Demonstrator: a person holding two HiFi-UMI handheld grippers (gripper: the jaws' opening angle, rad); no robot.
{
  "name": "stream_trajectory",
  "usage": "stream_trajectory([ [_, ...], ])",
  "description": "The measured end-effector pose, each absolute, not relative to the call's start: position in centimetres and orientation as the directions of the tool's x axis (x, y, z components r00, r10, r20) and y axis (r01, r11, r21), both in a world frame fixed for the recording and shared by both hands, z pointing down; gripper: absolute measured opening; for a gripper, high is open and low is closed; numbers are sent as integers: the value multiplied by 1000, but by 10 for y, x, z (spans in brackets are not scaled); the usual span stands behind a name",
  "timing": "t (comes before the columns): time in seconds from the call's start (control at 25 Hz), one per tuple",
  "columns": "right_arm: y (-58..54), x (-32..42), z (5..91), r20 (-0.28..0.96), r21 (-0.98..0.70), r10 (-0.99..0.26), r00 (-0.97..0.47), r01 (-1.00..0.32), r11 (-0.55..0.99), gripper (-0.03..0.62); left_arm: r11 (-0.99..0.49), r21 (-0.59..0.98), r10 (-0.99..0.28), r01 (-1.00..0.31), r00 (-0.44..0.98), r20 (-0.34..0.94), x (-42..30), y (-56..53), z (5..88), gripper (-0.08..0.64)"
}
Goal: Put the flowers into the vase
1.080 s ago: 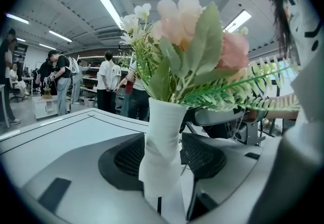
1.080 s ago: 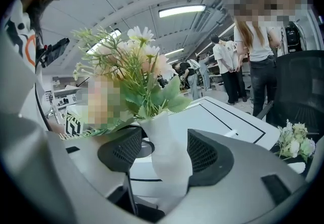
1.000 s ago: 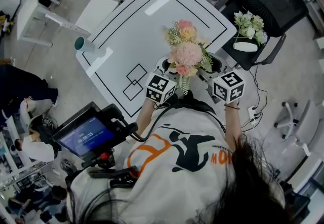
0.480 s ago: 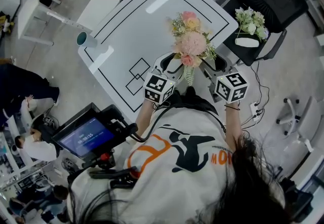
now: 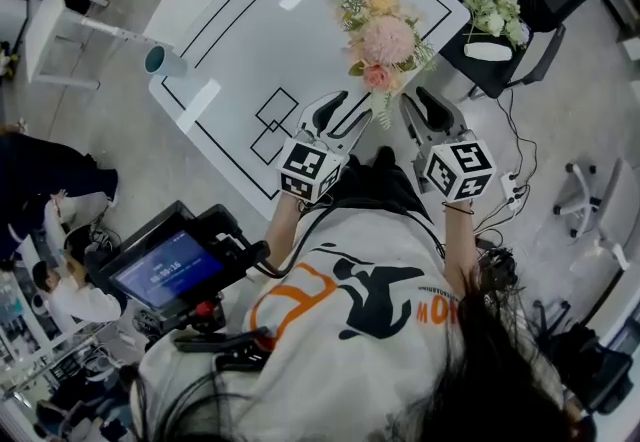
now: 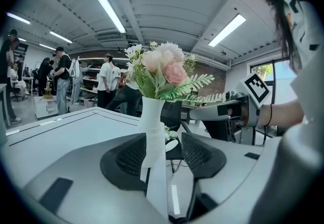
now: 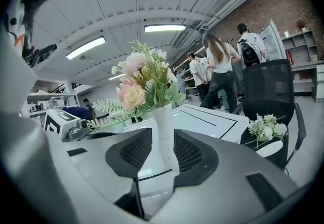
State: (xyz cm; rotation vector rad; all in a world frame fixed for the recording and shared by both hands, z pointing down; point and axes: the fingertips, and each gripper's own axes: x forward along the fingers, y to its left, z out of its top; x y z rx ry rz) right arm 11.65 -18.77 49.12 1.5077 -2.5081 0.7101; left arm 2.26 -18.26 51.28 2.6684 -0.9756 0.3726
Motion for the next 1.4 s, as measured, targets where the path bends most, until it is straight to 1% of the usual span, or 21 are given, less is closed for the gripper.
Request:
stream_trajectory([
  [0.04, -185, 116, 492, 342, -324, -806, -483, -866, 382, 139, -737, 168, -583, -655, 742, 332, 22, -179, 514, 223],
  [0.16, -177, 116, 493, 334, -323, -821, -463, -875, 362, 119, -740, 168, -582, -651, 745, 326, 19, -170, 514, 168],
  [0.28, -165, 115, 491, 329, -323, -825, -460, -875, 360, 96, -738, 159, -593, -656, 742, 313, 17, -161, 509, 136],
  [0.4, -156, 115, 486, 319, -306, -828, -460, -877, 369, 64, -732, 141, -614, -667, 735, 287, 18, -153, 498, 72],
  [0.56, -143, 112, 476, 298, -306, -829, -474, -870, 387, 31, -721, 135, -637, -680, 726, 259, 21, -139, 484, 54],
  [0.68, -127, 113, 467, 279, -313, -831, -482, -864, 396, 22, -706, 143, -655, -694, 716, 242, 24, -124, 474, 16],
  [1.04, -49, 122, 460, 267, -305, -841, -471, -869, 390, 15, -708, 138, -655, -693, 717, 237, 41, -51, 465, 12],
  [1.4, 29, 115, 462, 236, -333, -851, -469, -861, 383, 14, -732, 94, -632, -675, 724, 275, 42, 40, 469, 12],
])
